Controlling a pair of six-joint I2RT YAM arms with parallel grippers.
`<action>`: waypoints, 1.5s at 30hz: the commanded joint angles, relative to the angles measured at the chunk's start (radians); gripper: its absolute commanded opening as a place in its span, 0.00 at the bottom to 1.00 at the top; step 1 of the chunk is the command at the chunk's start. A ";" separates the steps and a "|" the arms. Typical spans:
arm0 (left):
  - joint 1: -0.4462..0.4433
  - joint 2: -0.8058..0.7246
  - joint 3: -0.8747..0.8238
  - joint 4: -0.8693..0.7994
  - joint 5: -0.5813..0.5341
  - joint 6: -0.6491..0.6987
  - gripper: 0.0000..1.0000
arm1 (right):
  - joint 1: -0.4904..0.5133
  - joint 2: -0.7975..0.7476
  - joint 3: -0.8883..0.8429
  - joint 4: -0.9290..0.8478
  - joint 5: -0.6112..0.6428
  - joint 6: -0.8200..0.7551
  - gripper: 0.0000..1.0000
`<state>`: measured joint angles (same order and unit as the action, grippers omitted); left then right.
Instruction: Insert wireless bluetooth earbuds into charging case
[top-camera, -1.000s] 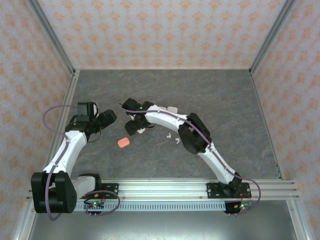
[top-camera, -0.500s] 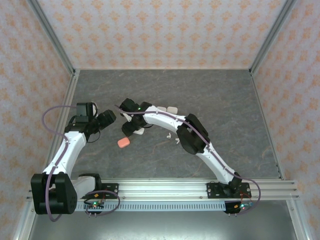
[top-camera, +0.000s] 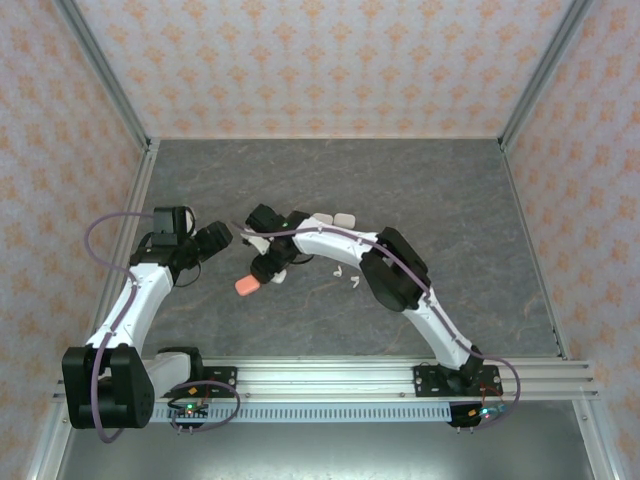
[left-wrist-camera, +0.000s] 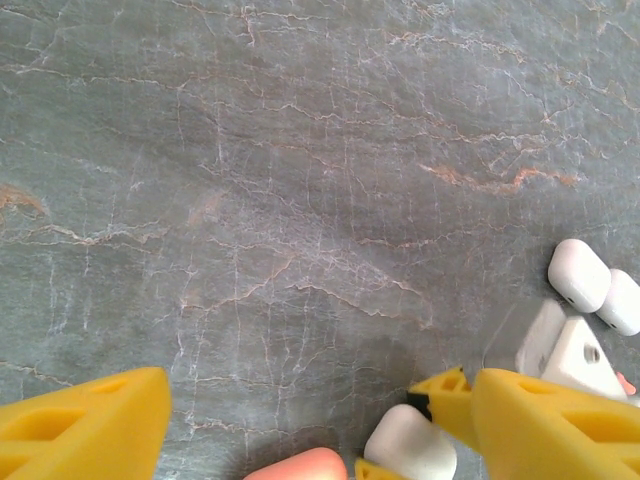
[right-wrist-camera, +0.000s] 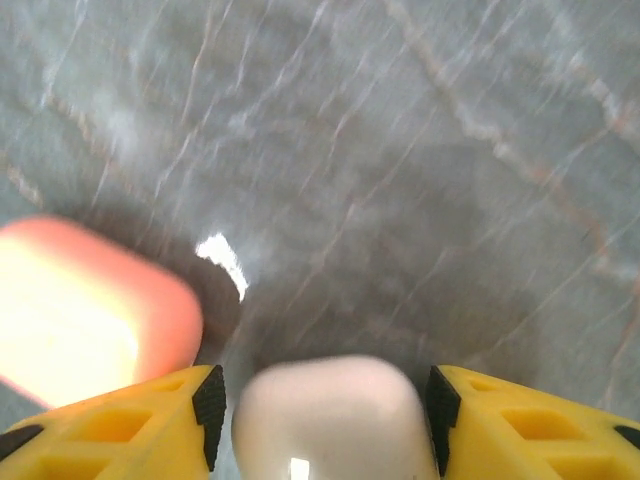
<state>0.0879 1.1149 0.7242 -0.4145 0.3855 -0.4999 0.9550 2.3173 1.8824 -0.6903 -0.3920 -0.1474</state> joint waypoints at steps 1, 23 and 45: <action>0.008 -0.012 -0.011 -0.013 0.000 0.008 0.79 | 0.016 -0.095 -0.061 0.003 0.001 -0.020 0.60; 0.009 -0.049 -0.030 -0.037 -0.063 0.009 0.80 | -0.009 0.090 0.246 -0.131 0.411 0.330 0.86; 0.009 -0.044 -0.029 -0.036 -0.059 0.008 0.83 | 0.020 0.028 0.097 -0.195 0.322 0.294 0.89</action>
<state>0.0879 1.0832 0.6983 -0.4301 0.3515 -0.4999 0.9653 2.3978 2.0293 -0.8227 -0.0639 0.1574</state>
